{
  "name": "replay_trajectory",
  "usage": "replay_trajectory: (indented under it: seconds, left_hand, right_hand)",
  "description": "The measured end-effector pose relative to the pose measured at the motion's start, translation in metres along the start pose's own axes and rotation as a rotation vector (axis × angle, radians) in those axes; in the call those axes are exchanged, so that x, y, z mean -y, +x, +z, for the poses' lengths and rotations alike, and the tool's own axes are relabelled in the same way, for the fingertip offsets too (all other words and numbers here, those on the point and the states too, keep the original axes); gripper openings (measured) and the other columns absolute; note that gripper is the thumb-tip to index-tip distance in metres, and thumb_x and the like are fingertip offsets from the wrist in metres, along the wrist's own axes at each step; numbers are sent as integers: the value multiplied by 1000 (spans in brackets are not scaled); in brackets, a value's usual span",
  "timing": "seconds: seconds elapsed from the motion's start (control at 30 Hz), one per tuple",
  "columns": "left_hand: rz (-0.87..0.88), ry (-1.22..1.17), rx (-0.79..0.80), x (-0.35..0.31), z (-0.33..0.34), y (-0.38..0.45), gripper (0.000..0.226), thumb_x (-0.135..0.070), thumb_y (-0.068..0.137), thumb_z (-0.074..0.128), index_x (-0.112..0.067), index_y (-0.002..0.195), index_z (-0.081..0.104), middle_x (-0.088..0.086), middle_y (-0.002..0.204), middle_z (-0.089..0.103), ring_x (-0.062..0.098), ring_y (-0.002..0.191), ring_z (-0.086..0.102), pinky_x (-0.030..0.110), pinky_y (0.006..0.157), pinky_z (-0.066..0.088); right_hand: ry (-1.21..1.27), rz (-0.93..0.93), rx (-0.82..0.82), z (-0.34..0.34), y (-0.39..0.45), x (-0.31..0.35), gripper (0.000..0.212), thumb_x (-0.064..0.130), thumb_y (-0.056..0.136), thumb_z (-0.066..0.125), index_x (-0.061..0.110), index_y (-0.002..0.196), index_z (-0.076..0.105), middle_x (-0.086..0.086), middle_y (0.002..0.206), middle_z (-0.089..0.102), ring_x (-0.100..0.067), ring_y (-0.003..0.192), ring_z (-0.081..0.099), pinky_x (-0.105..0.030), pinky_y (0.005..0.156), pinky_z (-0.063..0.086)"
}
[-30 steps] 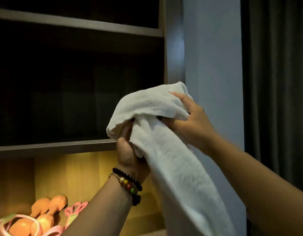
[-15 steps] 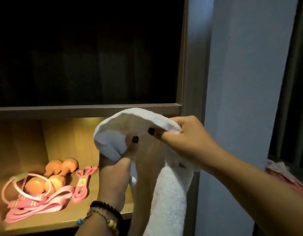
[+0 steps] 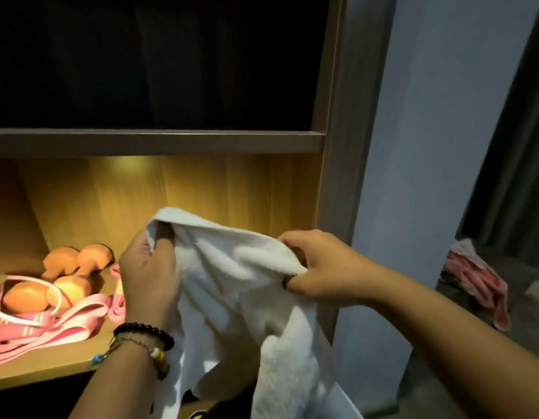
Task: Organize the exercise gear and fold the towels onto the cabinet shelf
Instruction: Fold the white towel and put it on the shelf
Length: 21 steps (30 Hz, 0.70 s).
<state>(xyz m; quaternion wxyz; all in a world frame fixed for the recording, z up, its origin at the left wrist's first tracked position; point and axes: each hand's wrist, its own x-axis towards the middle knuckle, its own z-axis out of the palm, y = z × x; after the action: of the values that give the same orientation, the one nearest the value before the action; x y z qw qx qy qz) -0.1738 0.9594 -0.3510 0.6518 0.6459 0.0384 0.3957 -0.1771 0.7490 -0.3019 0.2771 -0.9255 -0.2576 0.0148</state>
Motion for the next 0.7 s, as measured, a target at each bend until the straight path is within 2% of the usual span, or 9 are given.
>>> replay_trajectory:
  seconds: [0.07, 0.17, 0.27, 0.33, 0.4, 0.5, 0.57, 0.63, 0.7]
  left_hand:
    - [-54, 16, -3, 14, -20, 8, 33, -25, 99, 50, -15, 68, 51, 4, 67, 48, 15, 65, 41, 31, 58, 32]
    - [-53, 107, 69, 26, -52, 15, 39, -26, 99, 52, -16, 62, 45, 4, 61, 40, 13, 59, 34, 31, 57, 27]
    - [-76, 124, 11, 34, -88, 31, 36, -29, 99, 50, -10, 69, 52, 7, 66, 47, 16, 63, 38, 31, 59, 30]
    - [-129, 54, -65, 42, -108, 53, 33, -31, 97, 52, -4, 78, 56, 8, 71, 51, 17, 68, 43, 31, 62, 34]
    - [-162, 65, -53, 49, -119, 75, 33, -34, 91, 54, -5, 77, 55, 5, 71, 50, 15, 69, 43, 33, 63, 35]
    - [-132, 219, 119, 58, -122, 102, 32, -34, 83, 53, -4, 74, 55, 3, 70, 52, 16, 70, 44, 35, 63, 37]
    - [-133, 213, 255, 52, -114, 108, 7, -20, 85, 62, -13, 85, 63, -3, 81, 65, 15, 75, 56, 30, 67, 44]
    - [-99, 216, 468, 38, -102, 109, 38, -17, 78, 75, -26, 111, 58, -11, 103, 66, 4, 94, 62, 21, 77, 48]
    - [-5, 322, 698, 24, -86, 107, 64, -29, 76, 79, -37, 128, 42, -27, 116, 53, -10, 105, 52, 11, 80, 44]
  right_hand:
    - [66, 40, -66, 12, 7, -9, 14, 14, 82, 70, 18, 96, 72, 2, 89, 67, -15, 83, 64, -39, 75, 59]
    - [176, 88, -300, 25, 30, -12, 7, 19, 79, 76, 20, 86, 74, 5, 82, 70, -12, 77, 65, -31, 68, 57]
    - [-14, 44, -390, 40, 55, -7, 16, 28, 76, 79, 19, 87, 71, 8, 82, 66, -8, 75, 60, -19, 58, 46]
    - [-191, 28, -389, 49, 72, -8, 13, 29, 80, 76, 23, 89, 69, 7, 81, 64, -9, 75, 59, -21, 58, 41]
    - [-198, 69, -427, 53, 90, -10, 6, 26, 83, 73, 23, 87, 70, 3, 80, 66, -16, 77, 62, -27, 59, 43]
    - [-134, 69, -601, 50, 120, 6, 8, 20, 83, 68, 23, 76, 68, -2, 76, 67, -22, 75, 63, -31, 60, 46]
    - [-99, 7, -709, 44, 135, 29, 8, 17, 80, 67, 21, 74, 70, -2, 74, 68, -22, 73, 63, -37, 61, 52]
    - [-72, -81, -742, 37, 143, 55, 4, 17, 79, 71, 19, 79, 73, -1, 76, 69, -19, 73, 63, -38, 62, 54]
    - [-44, -159, -729, 31, 145, 77, 5, 18, 78, 76, 17, 83, 75, 0, 77, 69, -14, 73, 63, -30, 62, 54]
